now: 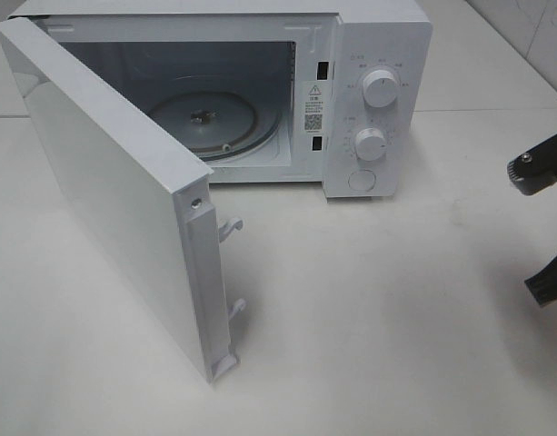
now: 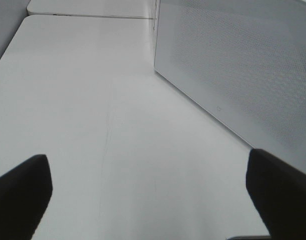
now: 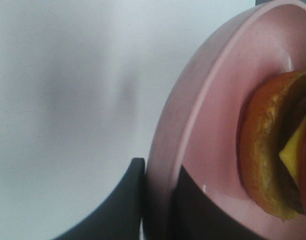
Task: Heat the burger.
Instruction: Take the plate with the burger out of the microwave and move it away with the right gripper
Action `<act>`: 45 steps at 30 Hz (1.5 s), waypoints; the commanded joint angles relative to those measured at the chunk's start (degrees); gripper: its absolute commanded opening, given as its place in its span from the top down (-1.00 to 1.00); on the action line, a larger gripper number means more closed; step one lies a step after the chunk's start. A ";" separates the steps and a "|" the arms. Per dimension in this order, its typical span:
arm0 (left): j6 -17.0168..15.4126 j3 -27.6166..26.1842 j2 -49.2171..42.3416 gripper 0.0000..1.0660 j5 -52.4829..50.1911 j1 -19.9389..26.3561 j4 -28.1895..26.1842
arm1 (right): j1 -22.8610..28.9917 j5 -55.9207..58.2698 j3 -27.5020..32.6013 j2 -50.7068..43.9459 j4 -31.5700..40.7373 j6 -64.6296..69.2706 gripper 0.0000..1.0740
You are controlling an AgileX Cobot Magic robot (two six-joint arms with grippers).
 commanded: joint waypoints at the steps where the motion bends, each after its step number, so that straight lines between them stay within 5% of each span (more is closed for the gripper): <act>1: 0.06 0.23 -0.29 -0.84 -0.69 0.11 -0.17 | -0.17 1.72 -0.63 3.44 -4.35 2.18 0.95; 35: 0.06 0.23 -0.29 -0.84 -0.69 0.11 -0.17 | -0.17 -8.25 -0.52 27.39 -13.01 24.35 0.90; 45: 0.06 0.23 -0.29 -0.84 -0.69 0.11 -0.17 | -0.17 -8.88 -0.52 28.19 -12.72 23.43 0.59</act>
